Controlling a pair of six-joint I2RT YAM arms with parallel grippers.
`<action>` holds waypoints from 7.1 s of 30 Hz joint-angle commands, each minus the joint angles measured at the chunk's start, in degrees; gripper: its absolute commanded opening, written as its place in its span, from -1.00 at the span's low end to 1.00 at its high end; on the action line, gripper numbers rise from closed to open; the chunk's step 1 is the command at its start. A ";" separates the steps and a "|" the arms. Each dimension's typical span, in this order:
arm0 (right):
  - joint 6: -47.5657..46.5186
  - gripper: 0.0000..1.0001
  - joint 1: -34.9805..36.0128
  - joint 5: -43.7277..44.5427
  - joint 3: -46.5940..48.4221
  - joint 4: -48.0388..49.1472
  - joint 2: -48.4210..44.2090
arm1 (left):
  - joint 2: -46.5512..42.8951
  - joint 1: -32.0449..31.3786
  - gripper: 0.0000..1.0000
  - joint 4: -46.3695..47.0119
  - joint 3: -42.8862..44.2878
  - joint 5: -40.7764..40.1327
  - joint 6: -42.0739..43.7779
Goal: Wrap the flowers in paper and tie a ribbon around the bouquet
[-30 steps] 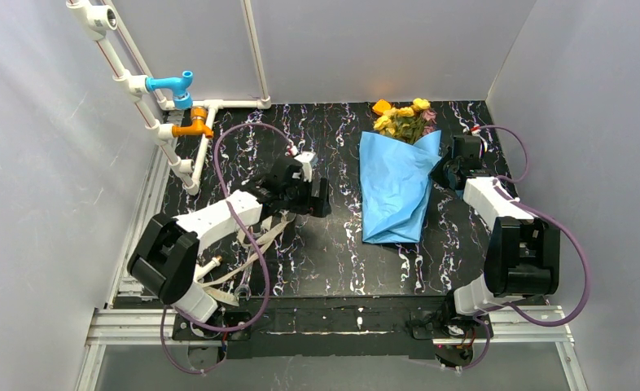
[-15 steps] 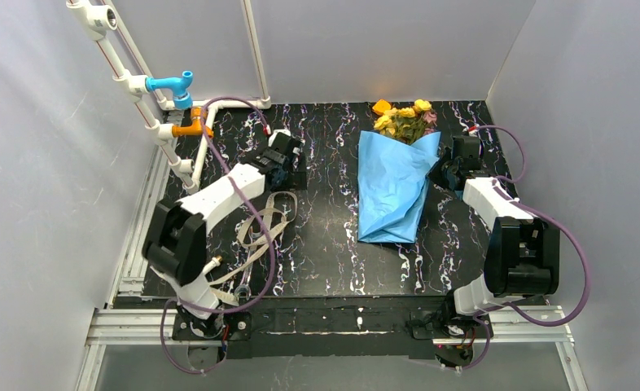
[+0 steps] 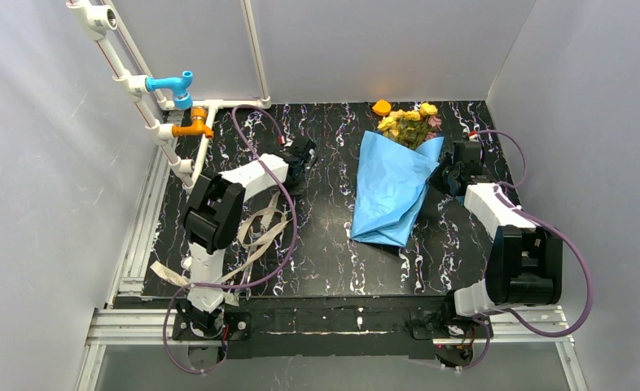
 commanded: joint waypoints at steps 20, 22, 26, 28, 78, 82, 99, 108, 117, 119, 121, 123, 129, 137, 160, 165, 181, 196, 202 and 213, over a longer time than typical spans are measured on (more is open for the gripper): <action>-9.07 -0.97 -3.98 19.31 6.87 -0.65 -0.51 | 0.48 -14.80 -0.02 23.12 10.53 53.83 16.53; -10.31 -0.97 -3.99 19.91 7.14 -0.46 -0.52 | -1.50 -15.58 0.35 22.81 9.75 52.33 17.31; -10.62 -0.97 -4.03 17.93 6.23 0.93 -1.04 | -7.26 -15.42 0.96 21.09 8.32 35.98 18.25; -10.50 -0.97 -4.01 17.32 5.14 1.43 -1.53 | -7.06 -14.37 0.96 18.53 10.93 30.26 18.83; -12.15 -0.97 -3.87 5.78 10.28 -2.05 -17.38 | 1.53 -14.65 0.96 31.84 13.55 31.05 4.08; -12.29 -0.97 -3.41 4.09 11.66 -2.59 -17.31 | -3.29 -14.62 0.96 31.96 7.48 29.39 5.44; -13.28 -0.97 4.43 0.22 13.84 0.41 -20.30 | -14.23 -14.38 0.96 31.96 -6.74 23.24 7.61; -11.38 -0.97 18.29 5.63 16.16 1.64 -18.72 | -28.43 -9.10 0.96 30.49 -18.51 18.56 6.59; -5.04 -0.97 59.27 30.78 25.77 11.99 -3.24 | -60.32 0.75 0.96 3.58 -27.22 7.96 9.09; -3.15 -0.97 66.53 41.05 27.32 10.64 0.30 | -63.38 1.20 0.96 0.70 -28.01 6.40 9.78; 4.07 -0.97 68.22 48.07 16.89 8.44 -3.81 | -63.93 1.21 0.96 0.02 -28.88 7.07 10.51; 8.34 -0.97 68.22 50.05 9.39 7.57 -6.82 | -63.84 1.21 0.96 1.32 -30.54 8.50 10.54; 17.11 -0.97 67.12 50.52 -5.74 1.74 -11.54 | -58.98 1.21 0.96 5.99 -32.93 12.83 8.78; 20.46 -0.97 64.77 48.62 -8.06 -4.68 -10.66 | -52.20 1.21 0.96 6.74 -30.83 11.71 8.10; 10.72 -0.25 48.90 27.68 -7.47 -5.55 -2.86 | -21.22 -9.93 0.52 14.43 -19.49 21.06 5.94; 4.40 0.48 42.82 22.86 -5.05 -9.63 -7.10 | -18.72 -11.39 0.48 11.97 -16.62 19.57 5.90; -3.04 0.70 28.03 15.25 -3.08 -9.79 -5.86 | -22.80 -17.93 0.49 1.77 -11.00 13.39 1.80; -5.72 -0.10 23.32 11.50 -1.14 -5.08 6.45 | -15.00 -27.00 0.52 5.26 -9.36 14.49 -2.85; -6.27 -0.53 22.72 11.29 -1.59 -4.78 6.98 | -11.55 -30.22 0.64 4.36 -7.15 10.26 -2.84; -6.62 -0.97 22.01 9.77 -1.56 -4.66 7.91 | -5.55 -37.68 0.77 4.68 -1.98 -3.06 0.49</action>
